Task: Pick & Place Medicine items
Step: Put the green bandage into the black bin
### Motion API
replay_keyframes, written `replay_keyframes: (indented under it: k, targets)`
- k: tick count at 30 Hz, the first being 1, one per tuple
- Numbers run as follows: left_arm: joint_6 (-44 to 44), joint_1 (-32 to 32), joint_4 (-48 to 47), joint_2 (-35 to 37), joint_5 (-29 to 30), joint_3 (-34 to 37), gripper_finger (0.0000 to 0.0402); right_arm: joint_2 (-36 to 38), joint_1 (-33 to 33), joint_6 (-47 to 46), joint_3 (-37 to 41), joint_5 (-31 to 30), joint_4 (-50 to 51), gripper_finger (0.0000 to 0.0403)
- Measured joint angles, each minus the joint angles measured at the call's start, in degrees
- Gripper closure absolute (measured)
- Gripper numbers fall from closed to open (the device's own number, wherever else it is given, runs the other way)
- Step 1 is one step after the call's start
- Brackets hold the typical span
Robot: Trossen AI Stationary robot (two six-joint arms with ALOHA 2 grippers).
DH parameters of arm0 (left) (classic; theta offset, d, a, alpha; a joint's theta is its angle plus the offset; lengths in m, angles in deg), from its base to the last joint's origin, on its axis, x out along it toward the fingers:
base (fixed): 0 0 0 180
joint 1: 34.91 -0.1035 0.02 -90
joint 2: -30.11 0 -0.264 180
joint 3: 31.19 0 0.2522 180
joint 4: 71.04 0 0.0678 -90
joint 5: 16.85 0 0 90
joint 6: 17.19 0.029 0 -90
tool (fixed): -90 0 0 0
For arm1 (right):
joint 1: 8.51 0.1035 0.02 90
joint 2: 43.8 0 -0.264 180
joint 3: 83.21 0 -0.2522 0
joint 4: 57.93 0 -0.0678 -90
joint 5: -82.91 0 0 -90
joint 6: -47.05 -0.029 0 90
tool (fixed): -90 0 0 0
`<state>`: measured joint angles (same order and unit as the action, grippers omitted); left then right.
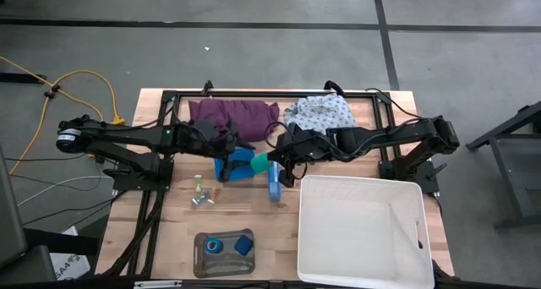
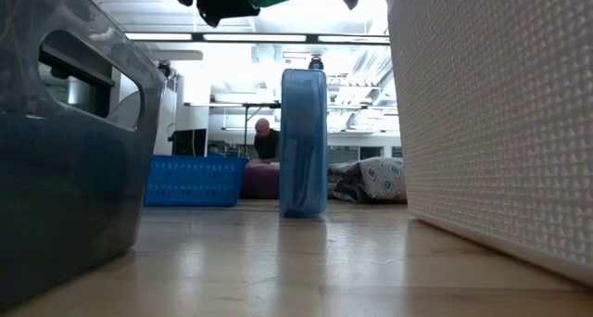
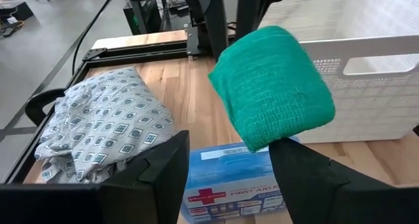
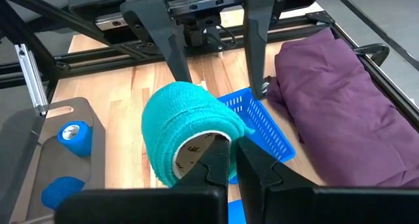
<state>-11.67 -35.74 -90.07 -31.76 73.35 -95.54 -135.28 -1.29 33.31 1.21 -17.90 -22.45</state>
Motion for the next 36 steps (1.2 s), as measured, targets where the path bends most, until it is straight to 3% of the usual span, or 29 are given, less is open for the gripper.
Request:
replay_keyframes:
  k: [36]
  targets:
    - [0.4,1.3,0.0,0.0,-0.3,0.0,0.0366,0.0,0.0,0.0,0.0,-1.1,0.0,0.0396]
